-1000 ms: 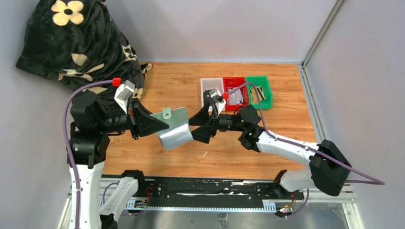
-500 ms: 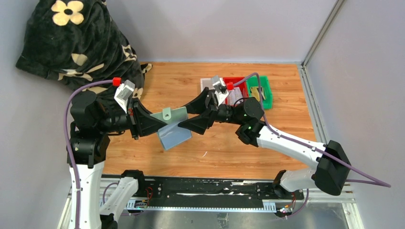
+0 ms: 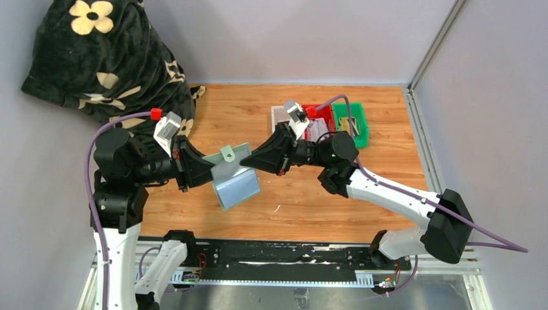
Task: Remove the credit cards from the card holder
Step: Remove the credit card from the card holder.
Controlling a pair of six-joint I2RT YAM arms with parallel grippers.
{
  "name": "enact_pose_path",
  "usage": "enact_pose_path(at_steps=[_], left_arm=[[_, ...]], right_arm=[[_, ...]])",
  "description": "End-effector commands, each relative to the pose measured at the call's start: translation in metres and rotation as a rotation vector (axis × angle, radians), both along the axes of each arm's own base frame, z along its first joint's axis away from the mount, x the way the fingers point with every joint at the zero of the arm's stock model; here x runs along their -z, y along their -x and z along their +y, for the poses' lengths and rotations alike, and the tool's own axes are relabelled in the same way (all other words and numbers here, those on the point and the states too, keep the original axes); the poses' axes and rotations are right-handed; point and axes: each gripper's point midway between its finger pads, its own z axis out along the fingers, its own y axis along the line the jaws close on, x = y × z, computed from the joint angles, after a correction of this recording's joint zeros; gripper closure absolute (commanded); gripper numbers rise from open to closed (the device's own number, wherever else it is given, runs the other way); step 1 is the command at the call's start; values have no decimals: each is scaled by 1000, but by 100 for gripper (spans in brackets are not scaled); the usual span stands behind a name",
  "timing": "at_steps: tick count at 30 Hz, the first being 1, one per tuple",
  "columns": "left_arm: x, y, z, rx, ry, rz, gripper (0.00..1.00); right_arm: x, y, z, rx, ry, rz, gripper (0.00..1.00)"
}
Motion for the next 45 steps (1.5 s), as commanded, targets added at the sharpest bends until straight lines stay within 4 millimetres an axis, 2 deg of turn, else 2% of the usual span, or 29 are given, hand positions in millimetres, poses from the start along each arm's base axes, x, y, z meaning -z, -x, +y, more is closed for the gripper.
enact_pose_path(at_steps=[1,3,6,7,8,14,16,20,22,28,30,35,36,38,40,42,45], left_arm=[[-3,14,-2,30,19,20,88],[-5,13,-3,38,40,24,50],[-8,12,-3,34,47,-8,16],[-9,11,-2,23,44,-21,10],[-11,10,-2,12,40,-43,9],[-27,14,0,-28,44,-137,7],[-23,12,1,-56,44,-161,10],[-6,-6,6,-157,52,-167,23],[-4,-12,7,-189,63,-173,27],[3,-20,5,-182,104,-96,38],[7,-21,5,-183,108,-83,46],[7,-21,5,-188,114,-81,80],[3,-22,5,-192,121,-82,88],[-5,-25,5,-202,134,-81,100],[-15,-27,4,-201,157,-61,100],[-25,-30,4,-203,185,-40,100],[-37,-36,4,-215,217,-23,100]], right_arm=[[-15,-2,-5,1,-23,50,100],[-14,-5,-9,12,-14,61,100],[-9,-9,-16,46,9,65,100],[-9,-10,-20,58,13,65,100],[-7,-11,-22,68,18,64,100],[-6,-9,-37,100,25,51,100],[-9,-7,-36,80,17,60,100],[-16,1,-30,11,-2,69,100],[-17,5,-26,-12,1,57,100],[-22,12,-19,-33,-6,37,100],[-25,13,-16,-41,-9,32,100],[-26,16,-9,-62,-8,28,100],[-25,15,-8,-66,-4,31,93],[-15,15,-6,-71,11,39,68],[-3,16,-7,-78,23,44,52],[9,20,-9,-96,30,54,46],[22,30,-18,-130,27,68,46]])
